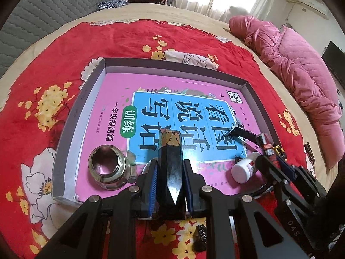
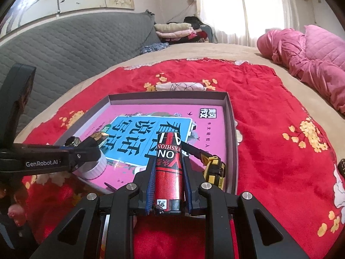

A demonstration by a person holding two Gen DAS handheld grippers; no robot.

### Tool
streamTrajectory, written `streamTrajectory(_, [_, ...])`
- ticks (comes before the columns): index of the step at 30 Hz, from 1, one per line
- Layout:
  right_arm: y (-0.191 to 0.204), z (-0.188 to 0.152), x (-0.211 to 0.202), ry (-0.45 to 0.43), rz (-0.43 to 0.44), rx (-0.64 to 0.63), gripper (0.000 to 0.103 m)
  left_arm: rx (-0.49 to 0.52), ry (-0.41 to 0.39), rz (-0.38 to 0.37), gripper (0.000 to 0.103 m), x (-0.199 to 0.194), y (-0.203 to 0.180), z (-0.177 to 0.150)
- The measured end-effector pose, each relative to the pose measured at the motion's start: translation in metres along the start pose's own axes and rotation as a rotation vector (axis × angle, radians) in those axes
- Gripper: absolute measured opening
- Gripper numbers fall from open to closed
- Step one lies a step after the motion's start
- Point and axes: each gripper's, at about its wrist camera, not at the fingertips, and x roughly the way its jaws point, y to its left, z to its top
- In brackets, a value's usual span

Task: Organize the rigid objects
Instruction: 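Carry the red lighter with right tool over the box and lower it, then open right tool releasing the lighter in the box beside the pill bottle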

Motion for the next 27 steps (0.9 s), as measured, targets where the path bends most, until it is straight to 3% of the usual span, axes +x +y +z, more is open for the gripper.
streamTrajectory(27, [-0.0042, -0.0008, 0.0018, -0.003, 0.04, 0.036, 0.029, -0.009, 0.032, -0.002, 0.022, 0.0065, 0.0041, -0.0025])
